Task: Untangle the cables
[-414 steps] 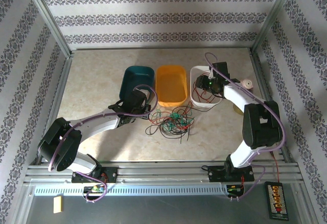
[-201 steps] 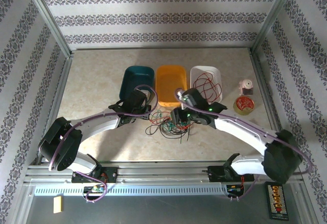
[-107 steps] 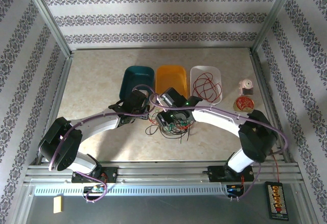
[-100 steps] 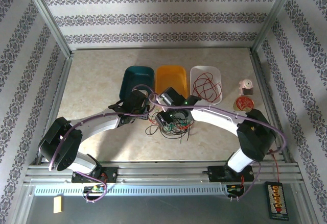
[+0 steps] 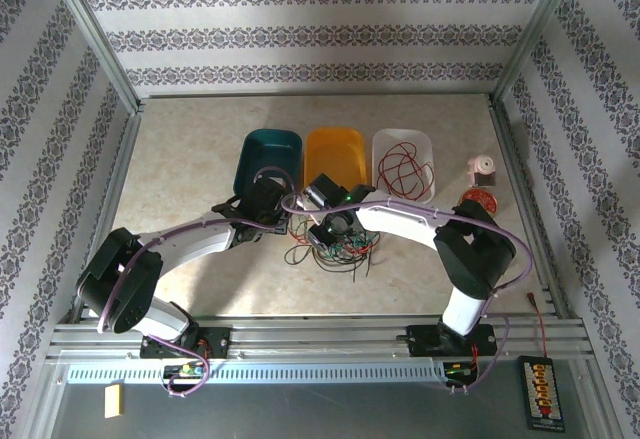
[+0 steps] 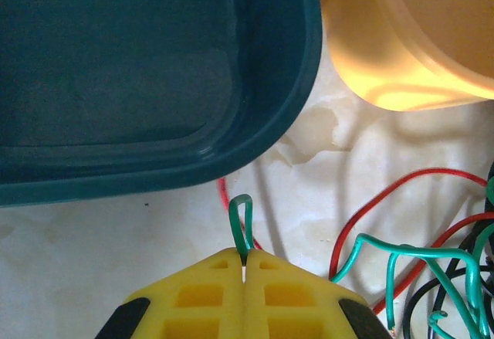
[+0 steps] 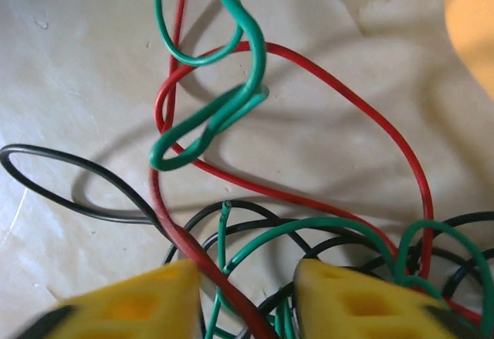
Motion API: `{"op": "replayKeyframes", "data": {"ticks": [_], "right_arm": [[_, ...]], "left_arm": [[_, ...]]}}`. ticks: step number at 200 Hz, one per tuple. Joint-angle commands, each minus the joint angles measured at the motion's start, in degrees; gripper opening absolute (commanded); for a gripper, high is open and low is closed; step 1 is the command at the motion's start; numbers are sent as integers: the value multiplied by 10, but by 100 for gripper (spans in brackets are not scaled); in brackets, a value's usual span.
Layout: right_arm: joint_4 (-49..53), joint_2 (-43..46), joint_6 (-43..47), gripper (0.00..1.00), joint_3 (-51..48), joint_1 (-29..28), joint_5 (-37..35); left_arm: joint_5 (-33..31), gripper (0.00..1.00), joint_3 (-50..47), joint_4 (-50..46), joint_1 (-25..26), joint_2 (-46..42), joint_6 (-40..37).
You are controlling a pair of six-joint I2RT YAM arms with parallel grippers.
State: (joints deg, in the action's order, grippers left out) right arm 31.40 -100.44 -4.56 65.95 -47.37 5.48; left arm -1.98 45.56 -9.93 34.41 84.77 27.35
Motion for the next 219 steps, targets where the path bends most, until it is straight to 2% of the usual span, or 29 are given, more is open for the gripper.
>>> {"op": "replayKeyframes", "data": {"ticks": [1,11,90,136,219], "right_arm": [[-10,4,4,10,11,0,0],[-20,25,1,0,5,1,-2],[-29,214,-35,0,-16,24,-21],[-92,317,-86,0,-39,57,-37],[-130,432,-69,0,-8,65,-148]], "left_arm": [[-5,0,8,-9,4,-6,-11],[-6,0,8,-10,4,-7,-11],[7,0,14,-6,4,10,-14],[15,0,18,-3,4,20,-16],[24,0,17,0,5,27,-23]]}}
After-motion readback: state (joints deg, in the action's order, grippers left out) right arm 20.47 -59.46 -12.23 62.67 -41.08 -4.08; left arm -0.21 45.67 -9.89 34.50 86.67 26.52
